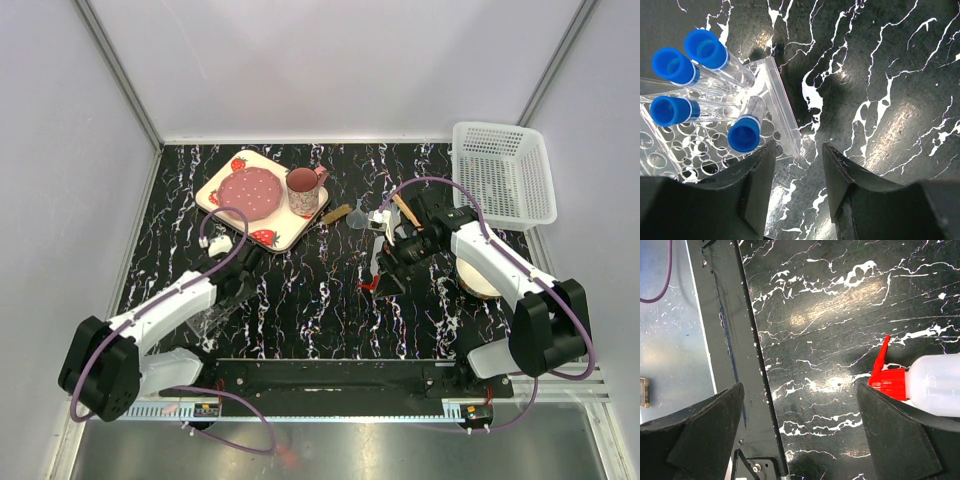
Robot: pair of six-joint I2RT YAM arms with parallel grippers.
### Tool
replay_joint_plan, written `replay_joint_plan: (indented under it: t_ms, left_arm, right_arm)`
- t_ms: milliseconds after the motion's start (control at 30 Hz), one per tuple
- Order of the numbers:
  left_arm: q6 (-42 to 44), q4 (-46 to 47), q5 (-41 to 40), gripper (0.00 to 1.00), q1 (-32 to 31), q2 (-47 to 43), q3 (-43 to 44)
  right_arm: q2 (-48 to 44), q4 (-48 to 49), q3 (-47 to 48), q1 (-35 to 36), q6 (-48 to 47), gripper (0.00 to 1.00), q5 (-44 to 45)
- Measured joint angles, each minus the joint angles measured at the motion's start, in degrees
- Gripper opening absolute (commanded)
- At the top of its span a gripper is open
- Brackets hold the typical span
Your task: Organize the chemistry lab equipment
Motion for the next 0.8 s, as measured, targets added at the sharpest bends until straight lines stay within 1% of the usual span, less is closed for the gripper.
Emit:
replay_joint_plan:
  t_ms: [67, 433, 800]
  left_arm:
    - [0.0, 0.22, -0.42, 0.47, 0.0, 0.48, 0.13]
    - [0.39, 0.9, -2.43, 0.36, -0.09, 2.38, 0.85]
    - [3.06, 4.22, -3.58, 0.31, 0.79, 7.67, 3.8]
  right_arm:
    - [0.0, 0.0, 0.0, 0.0, -0.07, 1.0, 0.0]
    - [0.0, 0.0, 0.0, 0.0, -0.17, 1.0, 0.02]
    - [0.0, -0.04, 0.0, 0.0, -0.17, 1.0, 0.04]
